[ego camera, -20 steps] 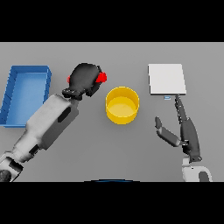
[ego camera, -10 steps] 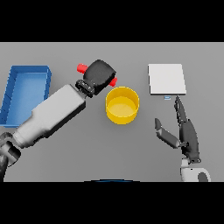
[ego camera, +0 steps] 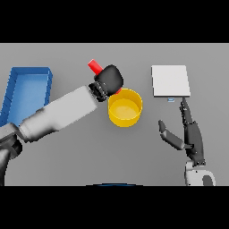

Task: Pick up the red beaker and tilt it to pour out 1 green nut into yellow bowl. Pick up the yellow bowl and place it on the metallic measuring scale.

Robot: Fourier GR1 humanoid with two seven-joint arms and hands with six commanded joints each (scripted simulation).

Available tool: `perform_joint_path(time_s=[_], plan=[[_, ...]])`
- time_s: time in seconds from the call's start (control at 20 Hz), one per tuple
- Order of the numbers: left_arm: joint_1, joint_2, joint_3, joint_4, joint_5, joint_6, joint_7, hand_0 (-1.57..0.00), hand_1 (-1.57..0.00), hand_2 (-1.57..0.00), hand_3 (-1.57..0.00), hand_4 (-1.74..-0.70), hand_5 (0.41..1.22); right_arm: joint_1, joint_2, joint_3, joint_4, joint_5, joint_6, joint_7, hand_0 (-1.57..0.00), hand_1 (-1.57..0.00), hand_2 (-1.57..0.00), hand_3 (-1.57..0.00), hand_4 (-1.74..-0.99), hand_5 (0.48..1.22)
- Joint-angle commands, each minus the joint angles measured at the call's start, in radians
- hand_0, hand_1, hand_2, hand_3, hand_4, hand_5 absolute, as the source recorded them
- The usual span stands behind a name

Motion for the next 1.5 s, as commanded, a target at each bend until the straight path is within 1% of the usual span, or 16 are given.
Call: perform_joint_path(time_s=[0.0,0.15,0.25,0.35,0.55,0.6,0.85,0.95,1.0,1.05,1.1,1.15,1.2,1.3,1.4,1.45], plan=[[-0.016,-0.009,-0.021,0.011,-0.015,0.007,-0.007,-1.57,-1.57,-1.57,-1.55,-1.74,1.221,-0.002,0.003,0.001,0.002,0.004,-0.004,0.006,0.0,0.0,0.0,0.0,-1.286,0.618],[-0.07,-0.024,-0.066,0.074,-0.042,0.025,-0.043,-1.57,-1.57,-1.57,-1.56,-1.74,1.221,-0.004,0.005,0.007,0.014,0.026,-0.016,0.011,0.0,0.0,0.0,0.0,-1.276,0.593],[-0.104,-0.028,-0.098,0.085,-0.056,-0.008,-0.051,-1.57,-1.57,-1.57,-1.56,-1.74,1.221,-0.015,0.0,0.0,0.024,0.024,-0.016,0.018,0.0,0.0,0.0,0.0,-1.26,0.586],[-0.132,-0.034,-0.136,0.094,-0.068,-0.04,-0.072,-1.57,-1.57,-1.57,-1.57,-1.74,1.221,-0.003,-0.002,0.005,0.016,0.049,-0.032,-0.002,0.0,0.0,0.0,0.0,-1.236,0.582],[-0.181,-0.04,-0.208,0.113,-0.101,-0.03,-0.117,-1.57,-1.57,-1.57,-1.57,-1.73,1.221,0.008,0.008,0.021,0.016,0.063,-0.035,-0.002,0.0,0.0,0.0,0.0,-1.204,0.591],[-0.191,-0.048,-0.224,0.125,-0.108,-0.025,-0.127,-1.57,-1.57,-1.57,-1.57,-1.73,1.221,0.003,0.006,0.018,0.013,0.059,-0.032,-0.016,0.0,0.0,0.0,0.0,-1.206,0.591],[-0.262,-0.026,-0.26,0.13,-0.109,-0.024,-0.173,-1.57,-1.57,-1.57,-1.57,-1.73,1.221,0.0,0.009,0.022,0.017,0.08,-0.048,-0.004,0.0,0.0,0.0,0.0,-1.206,0.592],[-0.313,-0.007,-0.232,0.145,-0.086,0.003,-0.194,-1.57,-1.57,-1.57,-1.57,-1.73,1.221,0.008,0.003,0.017,0.017,0.07,-0.042,-0.03,0.0,0.0,0.0,0.0,-1.209,0.592],[-0.343,0.005,-0.216,0.168,-0.076,0.022,-0.194,-1.57,-1.57,-1.57,-1.49,-1.73,1.221,0.004,0.004,0.022,0.012,0.078,-0.045,-0.026,0.0,0.0,0.0,0.0,-1.203,0.592],[-0.372,0.013,-0.2,0.187,-0.067,0.026,-0.189,-1.57,-1.57,-1.4,-1.51,-1.68,1.221,-0.006,0.004,0.022,0.011,0.081,-0.046,-0.017,0.0,0.0,0.0,0.0,-1.201,0.592],[-0.398,0.022,-0.176,0.22,-0.053,0.051,-0.176,-1.57,-1.57,-1.43,-1.27,-1.69,1.221,-0.001,0.006,0.026,0.011,0.086,-0.048,-0.021,0.0,0.0,0.0,0.0,-1.19,0.594],[-0.434,0.041,-0.149,0.239,-0.027,0.054,-0.196,-1.57,-1.57,-1.46,-1.04,-1.7,1.221,-0.008,0.014,0.028,0.024,0.077,-0.043,-0.02,0.0,0.0,0.0,0.0,-1.186,0.596],[-0.455,0.06,-0.128,0.253,-0.006,0.069,-0.207,-1.57,-1.57,-1.48,-1.15,-1.7,1.221,-0.025,0.013,0.02,0.024,0.061,-0.037,-0.002,0.0,0.0,0.0,0.0,-1.183,0.596],[-0.505,0.072,-0.067,0.322,0.045,0.063,-0.172,-1.57,-1.57,-1.51,-1.3,-1.71,1.221,-0.015,0.004,0.007,0.025,0.028,-0.018,-0.031,0.0,0.0,0.0,0.0,-1.182,0.593],[-0.517,0.102,0.016,0.401,0.127,0.077,-0.142,-1.57,-1.57,-1.53,-1.4,-1.72,1.221,-0.024,0.006,0.008,0.023,0.011,-0.005,-0.031,0.0,0.0,0.0,0.0,-1.193,0.597],[-0.51,0.113,0.07,0.44,0.181,0.088,-0.106,-1.57,-1.57,-1.54,-1.38,-1.72,1.221,-0.034,0.006,0.008,0.024,0.013,-0.007,-0.021,0.0,0.0,0.0,0.0,-1.2,0.596]])
